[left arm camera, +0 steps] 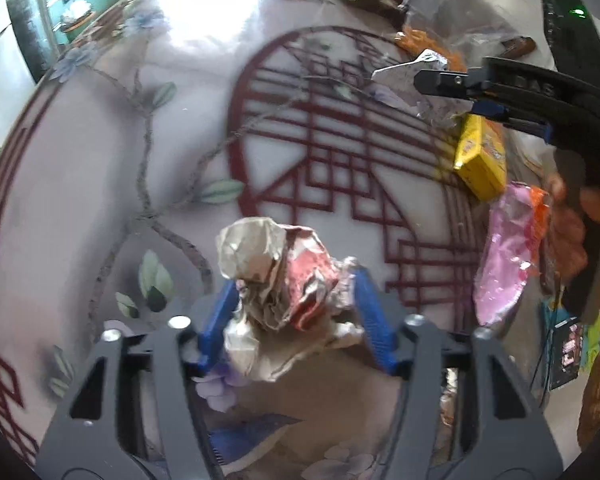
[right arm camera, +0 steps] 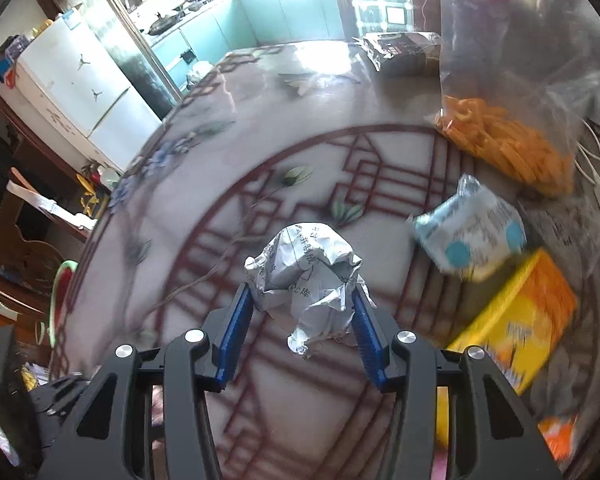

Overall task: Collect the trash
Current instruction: 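Carry the foil wad and paper wad over the red bin with both grippers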

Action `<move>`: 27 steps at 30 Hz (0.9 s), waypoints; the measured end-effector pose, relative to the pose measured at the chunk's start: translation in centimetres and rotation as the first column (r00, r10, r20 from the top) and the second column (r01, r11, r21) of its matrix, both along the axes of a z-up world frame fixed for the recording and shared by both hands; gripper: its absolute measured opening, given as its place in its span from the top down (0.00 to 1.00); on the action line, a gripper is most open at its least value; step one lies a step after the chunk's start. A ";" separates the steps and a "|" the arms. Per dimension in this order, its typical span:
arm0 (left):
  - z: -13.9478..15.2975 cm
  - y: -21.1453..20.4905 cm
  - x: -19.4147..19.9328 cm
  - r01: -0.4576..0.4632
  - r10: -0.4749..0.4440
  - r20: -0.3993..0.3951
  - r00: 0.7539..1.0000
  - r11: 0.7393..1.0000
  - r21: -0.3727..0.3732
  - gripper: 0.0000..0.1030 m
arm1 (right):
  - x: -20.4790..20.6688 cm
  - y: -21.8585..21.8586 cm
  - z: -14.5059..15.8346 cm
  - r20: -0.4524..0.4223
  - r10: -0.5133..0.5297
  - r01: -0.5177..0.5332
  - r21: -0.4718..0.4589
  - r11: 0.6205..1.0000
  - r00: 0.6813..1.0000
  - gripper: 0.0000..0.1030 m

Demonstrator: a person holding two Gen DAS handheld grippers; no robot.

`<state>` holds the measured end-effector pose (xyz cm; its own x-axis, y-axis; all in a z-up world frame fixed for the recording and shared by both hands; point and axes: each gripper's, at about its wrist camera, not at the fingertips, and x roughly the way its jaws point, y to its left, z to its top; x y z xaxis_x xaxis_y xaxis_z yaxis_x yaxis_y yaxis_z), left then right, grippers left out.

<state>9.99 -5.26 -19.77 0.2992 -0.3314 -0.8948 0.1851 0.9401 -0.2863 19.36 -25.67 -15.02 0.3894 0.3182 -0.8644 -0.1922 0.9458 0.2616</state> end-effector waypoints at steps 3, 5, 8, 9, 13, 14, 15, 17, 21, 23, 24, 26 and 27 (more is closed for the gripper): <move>1.1 -0.1 -0.4 0.024 -0.024 0.035 0.999 1.000 0.005 0.68 | -2.6 0.9 1.9 0.038 -0.013 0.013 -0.010 1.000 0.999 0.54; 2.0 0.2 -0.7 0.025 -0.025 0.059 0.998 1.000 -0.009 0.71 | -4.2 1.6 3.2 0.066 -0.022 0.023 -0.009 1.000 0.998 0.54; 3.8 1.1 -1.5 0.016 -0.014 0.114 0.993 1.000 -0.018 0.71 | -6.9 2.8 4.8 0.103 -0.043 0.045 -0.014 0.999 0.994 0.54; 4.6 1.5 -2.0 0.013 -0.010 0.138 0.990 1.000 -0.016 0.71 | -7.7 3.1 5.2 0.110 -0.048 0.050 -0.013 0.999 0.993 0.54; 6.5 2.9 -3.3 -0.002 0.000 0.187 0.982 1.000 0.007 0.71 | -10.7 4.5 6.3 0.120 -0.052 0.053 -0.004 0.999 0.991 0.54; 6.8 3.3 -3.5 -0.006 0.005 0.189 0.982 1.000 0.007 0.71 | -11.1 4.9 6.4 0.121 -0.052 0.052 -0.001 0.999 0.991 0.54; 7.1 3.8 -3.6 -0.013 0.012 0.188 0.982 1.000 0.002 0.71 | -11.5 5.2 6.5 0.123 -0.052 0.053 0.000 0.999 0.991 0.54; 7.3 4.9 -4.1 -0.034 0.033 0.183 0.982 0.999 0.000 0.71 | -12.4 5.8 6.8 0.126 -0.056 0.056 0.002 0.998 0.990 0.54; 7.5 6.9 -4.7 -0.076 0.077 0.173 0.982 0.997 -0.009 0.71 | -13.3 7.2 7.3 0.134 -0.043 0.043 0.001 0.999 0.990 0.53; 7.6 8.0 -5.2 -0.093 0.093 0.176 0.980 0.996 -0.008 0.71 | -13.6 8.1 7.5 0.139 -0.035 0.035 0.001 0.999 0.990 0.53; 7.7 8.5 -5.5 -0.097 0.097 0.178 0.979 0.995 -0.008 0.71 | -13.7 8.5 7.6 0.140 -0.029 0.029 0.004 1.000 0.990 0.53; 7.9 9.5 -6.0 -0.108 0.105 0.185 0.977 0.994 0.002 0.71 | -13.7 9.6 7.6 0.142 -0.014 0.013 0.006 1.000 0.990 0.53; 8.0 10.2 -6.2 -0.113 0.110 0.188 0.976 0.994 0.005 0.71 | -13.8 10.3 7.6 0.142 -0.004 0.004 0.005 1.000 0.990 0.53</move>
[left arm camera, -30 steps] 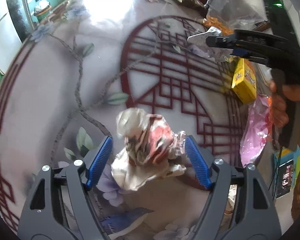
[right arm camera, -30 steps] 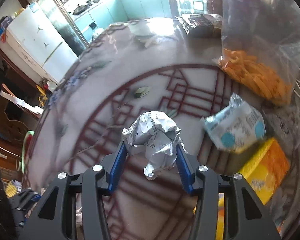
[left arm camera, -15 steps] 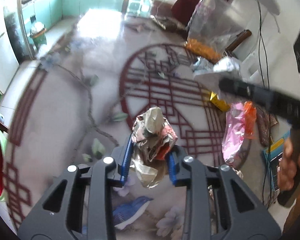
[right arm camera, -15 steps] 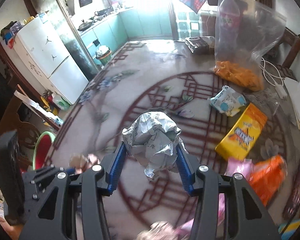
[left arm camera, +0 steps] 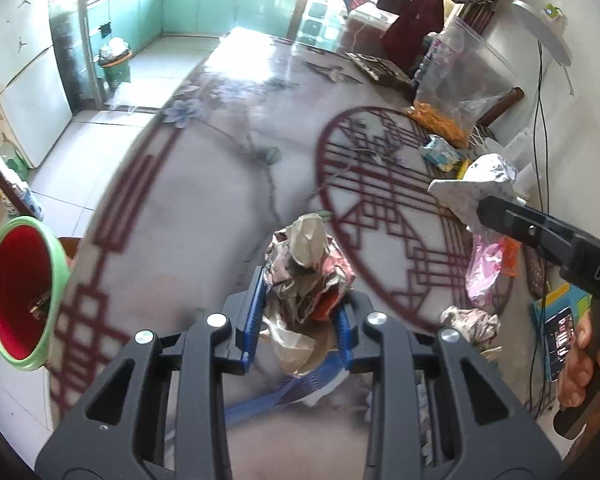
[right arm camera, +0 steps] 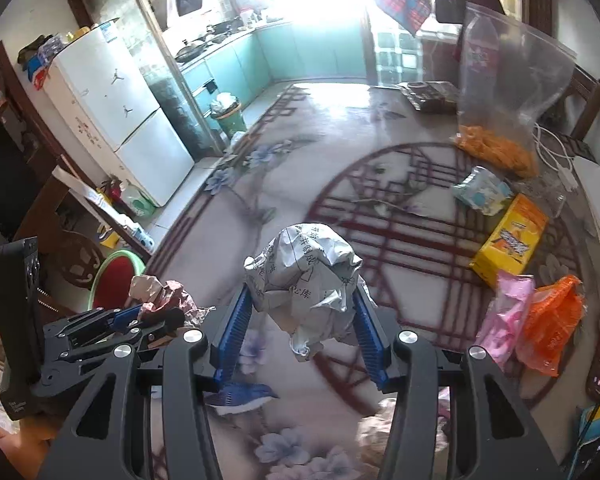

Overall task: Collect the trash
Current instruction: 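Carry the foil wad and paper wad over the red bin with both grippers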

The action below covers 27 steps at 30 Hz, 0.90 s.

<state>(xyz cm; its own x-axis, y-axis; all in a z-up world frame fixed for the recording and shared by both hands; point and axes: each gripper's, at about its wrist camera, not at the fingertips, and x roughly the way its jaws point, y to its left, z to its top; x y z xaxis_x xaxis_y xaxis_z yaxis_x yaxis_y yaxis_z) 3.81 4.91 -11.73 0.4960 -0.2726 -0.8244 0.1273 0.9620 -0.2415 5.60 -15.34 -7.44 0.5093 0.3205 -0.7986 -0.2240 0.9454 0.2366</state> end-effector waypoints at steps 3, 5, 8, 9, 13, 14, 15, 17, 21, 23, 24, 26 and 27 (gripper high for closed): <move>0.1 1.8 -0.4 -0.019 0.019 -0.002 1.000 1.000 0.005 0.71 | -0.1 2.1 -0.1 -0.003 0.022 -0.022 -0.003 1.000 1.000 0.53; 0.1 3.3 -0.5 -0.032 0.032 -0.004 0.999 0.999 0.006 0.71 | -0.2 3.5 -0.2 -0.003 0.031 -0.031 -0.006 1.000 1.000 0.53; 0.1 5.7 -0.5 -0.043 0.043 0.000 0.999 0.999 0.011 0.71 | -0.2 5.4 -0.2 -0.004 0.037 -0.037 -0.009 0.999 0.999 0.53; 0.1 6.2 -0.4 -0.046 0.046 0.002 0.999 0.999 0.010 0.71 | -0.2 6.0 -0.1 -0.004 0.038 -0.038 -0.011 0.999 0.999 0.53; 0.1 9.6 -0.2 -0.059 0.059 0.003 0.998 0.998 -0.003 0.71 | -0.1 8.8 0.1 -0.009 0.033 -0.033 -0.022 0.999 0.999 0.52; 0.1 10.3 -0.1 -0.056 0.056 0.004 0.998 0.998 -0.002 0.71 | 0.0 9.9 0.1 -0.009 0.033 -0.033 -0.027 0.999 0.999 0.52; 0.1 11.0 -0.1 -0.053 0.053 0.005 0.999 0.999 0.000 0.71 | 0.0 10.4 0.1 -0.009 0.034 -0.034 -0.031 0.999 0.999 0.52; 0.0 12.6 0.0 -0.052 0.052 0.004 0.999 0.999 0.002 0.71 | 0.1 12.0 0.1 -0.011 0.036 -0.037 -0.036 0.999 0.999 0.52; -0.1 15.7 0.1 -0.060 0.060 0.001 0.998 0.998 -0.001 0.71 | 0.3 15.4 0.1 -0.012 0.039 -0.039 -0.043 0.998 0.999 0.52; -0.2 17.4 0.3 -0.062 0.062 0.001 0.998 0.998 0.001 0.71 | 0.4 16.6 0.1 -0.009 0.039 -0.039 -0.044 0.998 0.999 0.52; -0.2 18.2 0.4 -0.064 0.064 0.001 0.998 0.998 0.003 0.71 | 0.4 17.3 0.2 -0.007 0.039 -0.039 -0.044 0.998 0.999 0.52; -0.3 19.7 0.6 -0.071 0.071 0.001 0.997 0.997 0.005 0.71 | 0.5 18.7 0.3 -0.005 0.041 -0.042 -0.046 0.998 0.999 0.52; -0.4 20.5 0.7 -0.076 0.076 -0.001 0.997 0.997 0.005 0.71 | 0.6 19.5 0.3 -0.005 0.044 -0.044 -0.047 0.998 0.999 0.52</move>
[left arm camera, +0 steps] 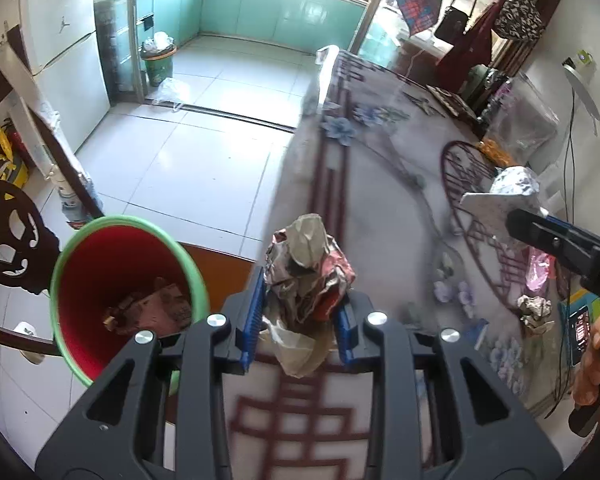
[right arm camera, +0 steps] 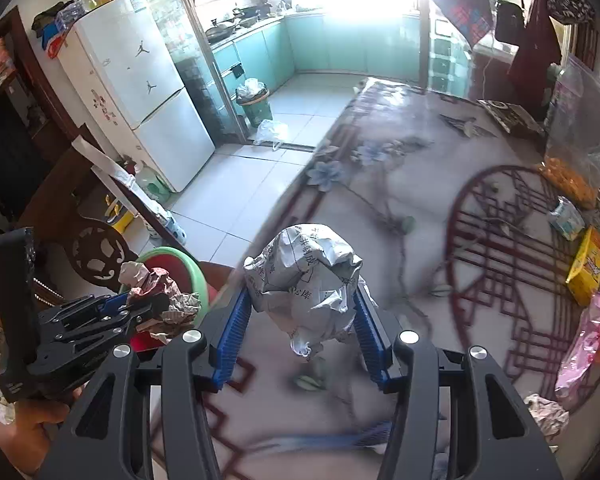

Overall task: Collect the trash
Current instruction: 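Carry the foil wad and paper wad over the red bin with both grippers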

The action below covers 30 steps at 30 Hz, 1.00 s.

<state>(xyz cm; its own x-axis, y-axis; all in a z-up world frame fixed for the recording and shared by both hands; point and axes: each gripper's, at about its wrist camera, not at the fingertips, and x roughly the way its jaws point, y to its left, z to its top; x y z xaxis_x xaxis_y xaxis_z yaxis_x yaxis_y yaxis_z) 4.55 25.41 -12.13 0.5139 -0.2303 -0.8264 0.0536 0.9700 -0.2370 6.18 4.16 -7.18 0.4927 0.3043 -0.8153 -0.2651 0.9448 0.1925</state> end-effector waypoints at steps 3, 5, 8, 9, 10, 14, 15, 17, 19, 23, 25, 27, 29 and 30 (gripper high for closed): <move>-0.2 1.8 0.1 -0.011 0.011 -0.008 1.000 1.000 -0.004 0.71 | 0.2 1.8 0.0 0.000 0.006 -0.006 -0.005 1.000 1.000 0.52; -0.4 3.1 0.2 -0.017 0.017 -0.011 1.000 1.000 0.000 0.71 | 0.3 2.9 0.0 0.002 0.008 -0.008 -0.005 1.000 1.000 0.52; -0.6 4.8 0.3 -0.025 0.025 -0.013 1.000 1.000 0.006 0.71 | 0.5 4.4 0.0 0.001 0.016 -0.016 -0.006 1.000 1.000 0.52; -0.7 5.3 0.3 -0.028 0.028 -0.014 1.000 1.000 0.007 0.71 | 0.6 4.9 0.0 0.000 0.020 -0.020 -0.007 1.000 1.000 0.52; -0.8 5.9 0.4 -0.035 0.035 -0.015 0.999 0.999 0.009 0.71 | 0.7 5.4 0.0 -0.001 0.024 -0.024 -0.006 1.000 1.000 0.52; -1.4 8.0 0.5 -0.069 0.069 -0.031 0.997 0.998 0.013 0.71 | 1.1 8.1 -0.1 -0.012 0.055 -0.055 0.002 0.998 0.998 0.52; -1.6 8.4 0.6 -0.076 0.077 -0.036 0.996 0.997 0.016 0.71 | 1.2 8.6 -0.2 -0.015 0.063 -0.063 0.005 0.998 0.998 0.52; -2.1 9.5 0.6 -0.097 0.098 -0.046 0.994 0.995 0.025 0.71 | 1.4 10.0 -0.4 -0.025 0.091 -0.091 0.014 0.996 0.996 0.52; -2.5 10.4 0.6 -0.119 0.120 -0.059 0.991 0.992 0.033 0.71 | 1.5 11.3 -0.7 -0.038 0.114 -0.114 0.026 0.993 0.993 0.51; -3.5 12.8 0.6 -0.170 0.173 -0.088 0.981 0.984 0.044 0.71 | 1.5 13.9 -1.6 -0.070 0.169 -0.166 0.053 0.985 0.983 0.51; -3.8 13.8 0.5 -0.191 0.194 -0.096 0.976 0.981 0.042 0.71 | 1.6 15.4 -2.2 -0.087 0.204 -0.199 0.059 0.978 0.975 0.51; -4.1 14.8 0.5 -0.208 0.211 -0.104 0.972 0.977 0.045 0.71 | 1.8 16.5 -2.7 -0.102 0.227 -0.221 0.066 0.973 0.969 0.51; -4.4 15.7 0.4 -0.227 0.232 -0.110 0.966 0.972 0.053 0.71 | 2.1 17.7 -3.2 -0.122 0.253 -0.245 0.077 0.966 0.960 0.51; -4.6 16.3 0.4 -0.242 0.247 -0.116 0.962 0.969 0.056 0.71 | 2.2 18.2 -3.4 -0.132 0.265 -0.256 0.082 0.963 0.955 0.51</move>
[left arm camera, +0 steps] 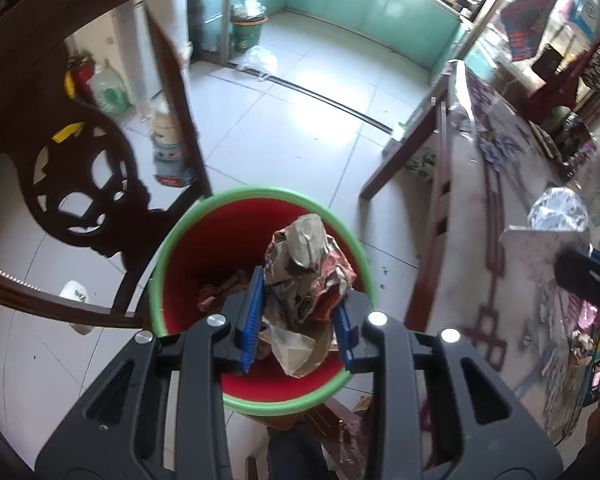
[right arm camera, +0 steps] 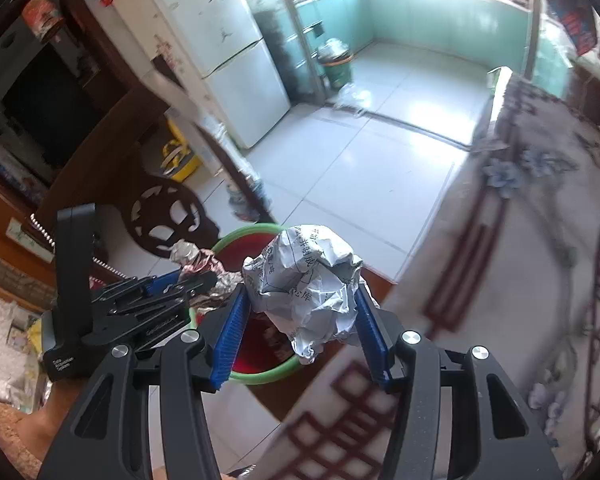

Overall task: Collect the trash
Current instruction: 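Carry the foil wad and paper wad over the red bin with both grippers, then open the right gripper over the bin while the left gripper releases the paper wad, then grasp the pink plastic bag with the right gripper while the left gripper grasps the crumpled newspaper wad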

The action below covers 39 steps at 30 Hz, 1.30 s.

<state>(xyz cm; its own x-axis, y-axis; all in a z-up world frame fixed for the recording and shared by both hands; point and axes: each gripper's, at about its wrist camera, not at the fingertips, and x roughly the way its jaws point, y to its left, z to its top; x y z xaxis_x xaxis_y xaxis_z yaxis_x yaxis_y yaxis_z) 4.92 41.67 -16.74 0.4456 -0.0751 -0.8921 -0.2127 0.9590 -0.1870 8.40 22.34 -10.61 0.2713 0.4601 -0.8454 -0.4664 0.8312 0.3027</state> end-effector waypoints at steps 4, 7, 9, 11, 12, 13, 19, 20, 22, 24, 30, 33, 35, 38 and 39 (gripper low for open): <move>-0.7 1.8 -0.1 -0.044 0.044 -0.024 0.999 0.999 0.002 0.71 | 0.2 2.1 -0.9 -0.034 0.065 -0.065 0.008 0.998 0.997 0.49; -1.2 2.7 -0.2 -0.067 0.067 -0.038 0.997 0.998 0.001 0.71 | 0.2 3.3 -1.4 -0.051 0.109 -0.108 0.019 0.994 0.993 0.49; -1.6 3.1 -0.3 -0.075 0.074 -0.047 0.996 0.997 0.001 0.71 | 0.3 4.0 -1.8 -0.062 0.132 -0.132 0.011 0.991 0.989 0.49; -1.8 3.4 -0.3 -0.081 0.081 -0.054 0.995 0.997 0.000 0.71 | 0.3 4.6 -2.2 -0.073 0.152 -0.152 0.015 0.988 0.986 0.48; -1.9 3.6 -0.2 -0.084 0.084 -0.057 0.995 0.996 -0.001 0.71 | 0.2 4.9 -2.3 -0.077 0.163 -0.162 0.023 0.987 0.984 0.47; -2.1 3.7 -0.2 -0.086 0.085 -0.059 0.995 0.996 -0.001 0.71 | 0.2 5.2 -2.4 -0.081 0.176 -0.174 0.034 0.984 0.981 0.44; -2.4 4.2 0.1 -0.092 0.092 -0.067 0.994 0.996 -0.005 0.71 | 0.1 5.2 -1.8 -0.060 0.182 -0.178 0.064 0.982 0.981 0.25; -2.3 4.1 0.1 -0.090 0.090 -0.067 0.994 0.996 -0.006 0.71 | 0.2 5.0 -1.7 -0.056 0.178 -0.175 0.060 0.983 0.982 0.25; -2.3 4.0 0.2 -0.086 0.086 -0.064 0.994 0.996 -0.006 0.71 | 0.3 4.8 -1.7 -0.051 0.166 -0.163 0.052 0.985 0.985 0.25; -2.3 3.9 0.3 -0.082 0.081 -0.064 0.995 0.997 -0.010 0.70 | 0.5 4.2 -1.7 -0.056 0.152 -0.150 0.051 0.987 0.987 0.25; -2.3 3.6 0.4 -0.088 0.087 -0.057 0.995 0.996 -0.019 0.52 | 0.3 3.0 -1.2 -0.037 0.130 -0.128 0.039 0.991 0.991 0.25; -2.1 3.7 0.4 -0.104 0.103 -0.052 0.993 0.994 -0.025 0.46 | 0.0 2.5 -0.7 -0.024 0.123 -0.122 0.038 0.992 0.992 0.25; -1.9 3.7 0.3 -0.105 0.104 -0.049 0.993 0.994 -0.024 0.46 | -0.2 2.3 -0.5 -0.018 0.117 -0.116 0.037 0.993 0.993 0.25; -1.7 3.5 0.2 -0.098 0.097 -0.042 0.994 0.995 -0.020 0.46 | -0.4 1.8 -0.5 -0.011 0.104 -0.103 0.037 0.994 0.995 0.25; -1.6 3.4 0.1 -0.095 0.095 -0.039 0.995 0.995 -0.021 0.46 | -0.5 1.6 -0.4 -0.010 0.100 -0.099 0.036 0.994 0.995 0.25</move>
<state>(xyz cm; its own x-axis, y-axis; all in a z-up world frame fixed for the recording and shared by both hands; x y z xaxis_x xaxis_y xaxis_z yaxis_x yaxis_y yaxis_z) 5.05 45.03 -18.32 0.4176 -0.0545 -0.9070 -0.3100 0.9298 -0.1986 7.93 23.97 -11.04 0.2130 0.5137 -0.8311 -0.5425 0.7696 0.3367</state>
